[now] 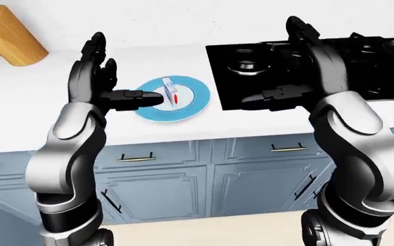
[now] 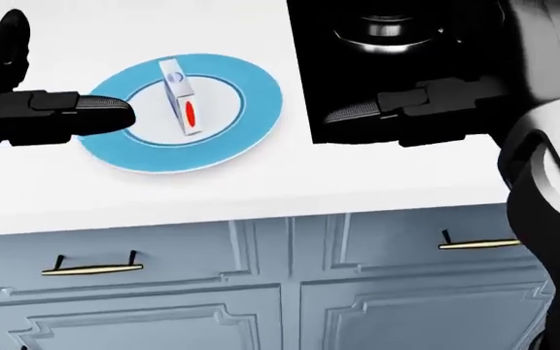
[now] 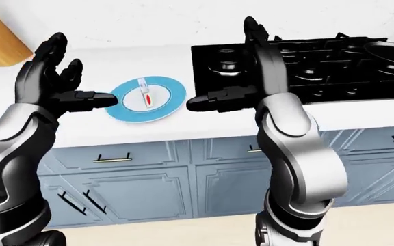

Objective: Pick the cream cheese stick from the plate and place it in the pan.

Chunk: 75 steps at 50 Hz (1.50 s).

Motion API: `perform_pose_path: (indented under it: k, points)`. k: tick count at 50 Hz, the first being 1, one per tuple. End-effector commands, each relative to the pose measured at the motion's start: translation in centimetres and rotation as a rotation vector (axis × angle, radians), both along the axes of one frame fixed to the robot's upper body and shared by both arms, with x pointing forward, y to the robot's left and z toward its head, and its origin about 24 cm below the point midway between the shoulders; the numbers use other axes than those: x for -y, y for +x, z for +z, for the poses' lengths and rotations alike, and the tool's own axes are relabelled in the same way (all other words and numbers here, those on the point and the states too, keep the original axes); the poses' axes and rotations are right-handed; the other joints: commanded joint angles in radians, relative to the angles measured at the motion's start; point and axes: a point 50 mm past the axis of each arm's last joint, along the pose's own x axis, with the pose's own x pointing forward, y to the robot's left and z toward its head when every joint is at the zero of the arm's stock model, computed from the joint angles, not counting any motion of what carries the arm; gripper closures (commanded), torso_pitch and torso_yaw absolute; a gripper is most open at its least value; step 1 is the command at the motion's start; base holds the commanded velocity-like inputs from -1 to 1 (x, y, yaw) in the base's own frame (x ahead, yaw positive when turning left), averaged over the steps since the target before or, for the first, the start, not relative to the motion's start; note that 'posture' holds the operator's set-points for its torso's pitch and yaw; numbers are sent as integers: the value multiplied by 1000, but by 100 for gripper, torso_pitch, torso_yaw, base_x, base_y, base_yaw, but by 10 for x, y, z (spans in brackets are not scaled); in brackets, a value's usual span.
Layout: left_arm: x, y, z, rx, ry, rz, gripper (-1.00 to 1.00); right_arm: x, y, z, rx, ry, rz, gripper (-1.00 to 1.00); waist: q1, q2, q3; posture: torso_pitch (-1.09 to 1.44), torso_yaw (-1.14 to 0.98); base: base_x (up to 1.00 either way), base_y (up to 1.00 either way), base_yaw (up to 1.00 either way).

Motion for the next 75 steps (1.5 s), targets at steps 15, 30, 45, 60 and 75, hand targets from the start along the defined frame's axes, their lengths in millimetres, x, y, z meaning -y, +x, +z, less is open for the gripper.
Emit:
perform_pose_path:
  k: [15,30,45,60,75]
  points:
    - [6,-5,21,112,9,-29,-100,6,-6,21,116,9,-59,-100,6,-65,-19,0,0,2,0,0]
    - [6,-4,24,118,1,-38,-100,6,-7,21,119,8,-53,-100,0,-61,-16,0,0,0,0,0]
    - [6,53,41,58,171,-120,-100,8,-7,21,116,9,-56,-100,14,-69,-15,0,0,0,0,0]
    - [8,108,88,130,386,-194,-100,11,-3,15,103,14,-59,-100,19,-85,-26,0,0,0,0,0]
    - [22,104,115,159,855,-276,-100,13,-1,14,101,18,-62,-100,8,-85,-28,0,0,0,0,0]
